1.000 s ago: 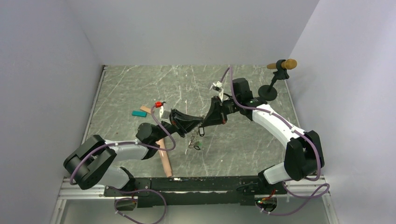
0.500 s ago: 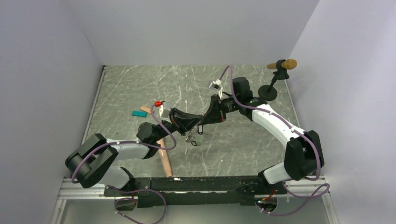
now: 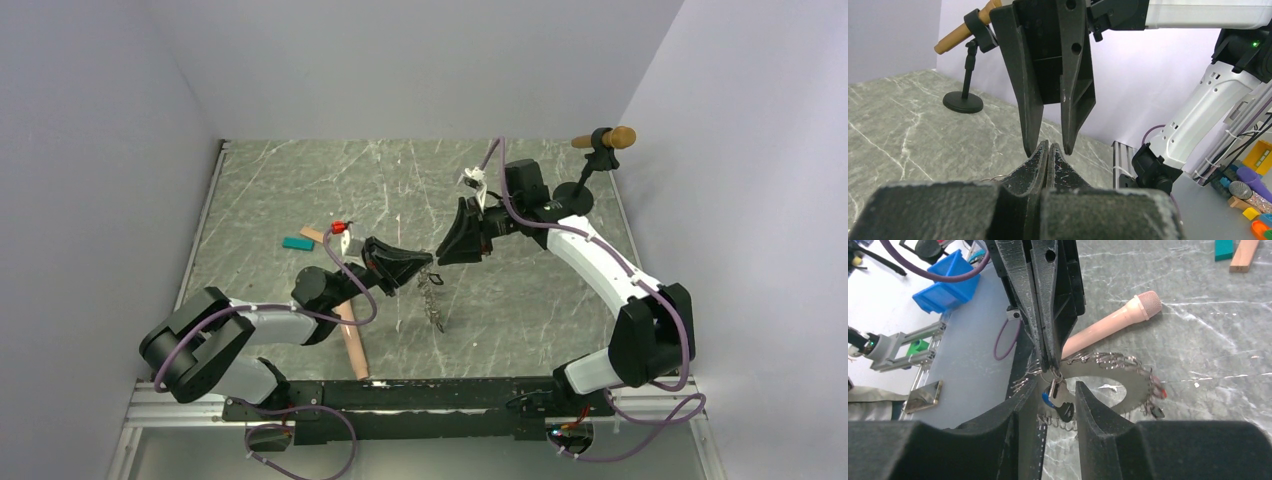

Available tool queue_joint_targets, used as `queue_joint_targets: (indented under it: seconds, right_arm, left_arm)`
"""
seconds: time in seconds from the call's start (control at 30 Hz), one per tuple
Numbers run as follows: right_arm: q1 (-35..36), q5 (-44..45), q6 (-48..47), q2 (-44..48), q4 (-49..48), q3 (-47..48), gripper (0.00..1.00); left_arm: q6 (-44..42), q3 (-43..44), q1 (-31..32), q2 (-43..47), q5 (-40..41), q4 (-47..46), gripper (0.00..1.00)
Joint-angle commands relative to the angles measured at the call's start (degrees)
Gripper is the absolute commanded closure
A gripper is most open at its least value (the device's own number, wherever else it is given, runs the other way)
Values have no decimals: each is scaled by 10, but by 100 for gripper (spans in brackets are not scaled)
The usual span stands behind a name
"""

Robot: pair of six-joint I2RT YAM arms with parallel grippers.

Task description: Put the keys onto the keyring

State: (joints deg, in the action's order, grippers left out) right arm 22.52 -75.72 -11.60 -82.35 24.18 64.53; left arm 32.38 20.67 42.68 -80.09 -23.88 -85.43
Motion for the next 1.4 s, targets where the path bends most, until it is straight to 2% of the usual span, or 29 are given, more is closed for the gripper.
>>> queue_joint_targets:
  seconds: [0.0,0.37,0.77,1.37]
  right_arm:
    - [-3,-25,-72,21,52,28,62]
    - [21,-13,-97,8,51,20,59]
    - [27,-9,-86,6,30,15,73]
    - [35,3,-80,4,20,12,74]
  left_arm:
    - [5,0,-5,15,-3,-80,100]
    - [28,11,-4,0,-3,-97,100]
    - [33,20,6,-10,2,-98,100]
    - [34,20,12,2,21,-98,100]
